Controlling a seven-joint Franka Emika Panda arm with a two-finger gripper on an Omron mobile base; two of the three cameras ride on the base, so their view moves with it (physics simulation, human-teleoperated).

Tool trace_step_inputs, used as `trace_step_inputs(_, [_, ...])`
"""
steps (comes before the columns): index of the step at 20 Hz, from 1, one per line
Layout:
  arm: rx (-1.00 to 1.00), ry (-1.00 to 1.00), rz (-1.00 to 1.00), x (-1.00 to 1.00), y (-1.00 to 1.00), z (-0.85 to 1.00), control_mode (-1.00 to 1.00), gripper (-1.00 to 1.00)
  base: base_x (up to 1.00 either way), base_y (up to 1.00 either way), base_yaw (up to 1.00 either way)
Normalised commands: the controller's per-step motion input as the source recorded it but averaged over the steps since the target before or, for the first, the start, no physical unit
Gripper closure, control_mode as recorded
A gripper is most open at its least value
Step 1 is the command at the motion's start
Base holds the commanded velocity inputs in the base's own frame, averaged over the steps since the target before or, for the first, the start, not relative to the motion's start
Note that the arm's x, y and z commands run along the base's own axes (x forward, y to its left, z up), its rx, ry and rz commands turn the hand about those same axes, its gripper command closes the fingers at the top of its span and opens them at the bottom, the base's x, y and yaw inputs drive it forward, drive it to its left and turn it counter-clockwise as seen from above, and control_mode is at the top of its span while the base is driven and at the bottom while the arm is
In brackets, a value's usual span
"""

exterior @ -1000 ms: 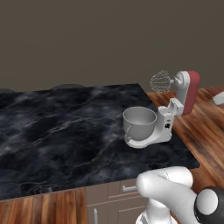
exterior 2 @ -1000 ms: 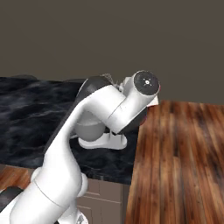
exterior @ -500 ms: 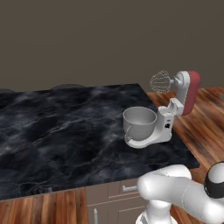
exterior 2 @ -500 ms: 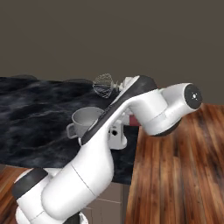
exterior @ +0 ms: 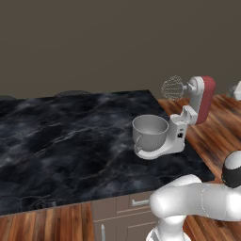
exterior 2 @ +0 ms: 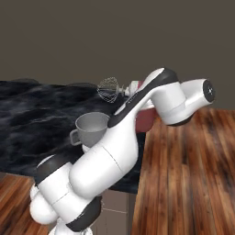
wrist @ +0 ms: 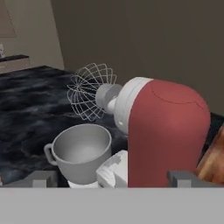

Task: Close the stand mixer head.

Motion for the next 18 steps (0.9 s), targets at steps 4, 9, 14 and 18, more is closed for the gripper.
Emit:
trace_step_inputs(4, [0.03, 0.00, 0.34, 0.28, 0.13, -0.09, -1.00, -1.00, 0.00, 0.00, 0.00])
trace_step_inputs(9, [0.01, 0.00, 0.47, 0.45, 0.77, -0.33, -1.00, -1.00, 0.00, 0.00, 0.00])
trace_step_inputs(14, [-0.13, -0.02, 0.54, 0.32, 1.00, -0.66, -1.00, -1.00, 0.00, 0.00, 0.00])
trace_step_inputs(18, [-0.14, -0.06, 0.52, 0.20, 1.00, -0.63, -1.00, -1.00, 0.00, 0.00, 0.00])
